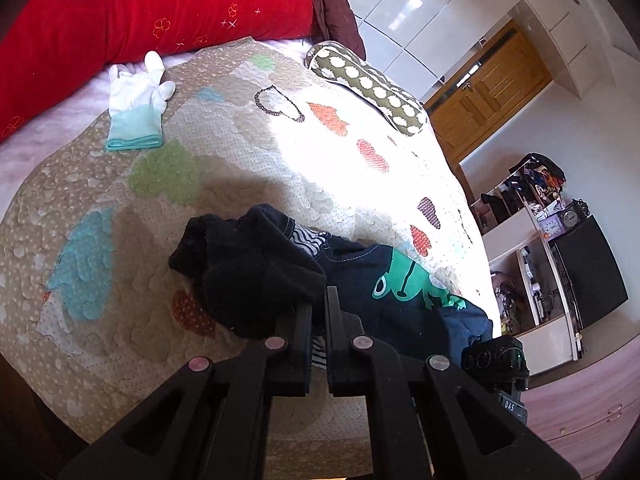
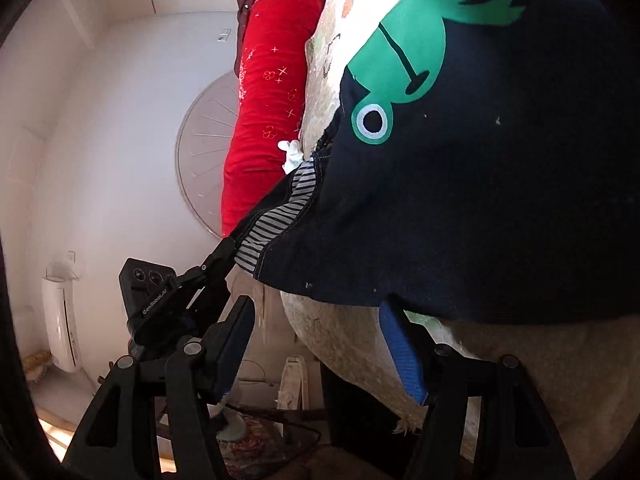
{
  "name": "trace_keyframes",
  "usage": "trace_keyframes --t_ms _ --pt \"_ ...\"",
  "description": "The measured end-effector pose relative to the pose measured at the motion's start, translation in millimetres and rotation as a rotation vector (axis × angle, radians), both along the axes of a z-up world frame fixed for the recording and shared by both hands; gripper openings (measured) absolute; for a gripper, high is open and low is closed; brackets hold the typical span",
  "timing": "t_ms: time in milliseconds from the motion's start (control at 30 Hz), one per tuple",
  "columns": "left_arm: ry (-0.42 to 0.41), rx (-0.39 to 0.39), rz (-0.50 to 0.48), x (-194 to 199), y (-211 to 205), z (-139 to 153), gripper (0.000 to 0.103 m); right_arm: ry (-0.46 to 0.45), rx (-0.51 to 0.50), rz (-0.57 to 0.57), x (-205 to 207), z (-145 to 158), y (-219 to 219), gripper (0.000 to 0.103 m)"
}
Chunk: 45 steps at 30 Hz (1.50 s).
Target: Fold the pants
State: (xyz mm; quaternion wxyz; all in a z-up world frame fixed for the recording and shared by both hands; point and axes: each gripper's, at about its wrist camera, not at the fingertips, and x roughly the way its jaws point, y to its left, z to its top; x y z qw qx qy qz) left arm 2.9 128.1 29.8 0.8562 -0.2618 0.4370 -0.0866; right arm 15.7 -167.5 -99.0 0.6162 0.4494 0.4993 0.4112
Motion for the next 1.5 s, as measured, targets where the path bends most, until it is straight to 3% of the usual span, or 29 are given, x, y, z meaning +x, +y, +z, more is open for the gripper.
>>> trace_keyframes --t_ms 133,300,400,467,567,633,700,800,967,1067,1233,1400,1500 --pt "0.019 -0.009 0.006 1 6 -10 0.004 -0.047 -0.103 -0.063 0 9 -1 0.067" --pt "0.075 -0.059 0.009 3 14 -35 0.006 -0.095 -0.19 -0.048 -4 27 -3 0.069" --pt "0.149 -0.11 0.002 4 15 -62 0.014 -0.088 -0.218 -0.051 0 23 -5 0.069" --pt "0.183 -0.117 -0.003 2 13 -74 0.024 -0.082 -0.206 -0.062 2 21 -6 0.069" --pt "0.197 -0.112 -0.01 -1 8 -81 0.025 -0.083 -0.201 -0.069 1 17 -10 0.067" --pt "0.188 -0.089 -0.004 0 4 -80 0.025 -0.094 -0.212 -0.071 -1 18 -11 0.067" --pt "0.184 -0.075 -0.017 2 -2 -77 0.003 -0.108 -0.225 -0.069 -2 19 -9 0.068" --pt "0.143 -0.085 -0.034 0 -10 -63 0.003 -0.105 -0.19 -0.059 -5 17 -8 0.07" --pt "0.055 -0.117 -0.042 -5 -14 -28 0.003 -0.083 -0.024 0.054 -7 12 9 0.074" --pt "0.028 -0.134 -0.045 -10 -12 -16 0.003 -0.062 -0.046 0.059 2 8 20 0.074" --pt "0.022 -0.124 -0.032 -15 -4 -12 0.003 -0.087 -0.149 -0.097 12 16 -5 0.073" --pt "0.043 -0.132 -0.018 -11 3 -18 0.003 -0.088 -0.308 -0.362 4 27 -80 0.073" --pt "0.046 -0.121 -0.019 -9 0 -22 0.003 -0.057 -0.389 -0.49 -2 31 -123 0.064"
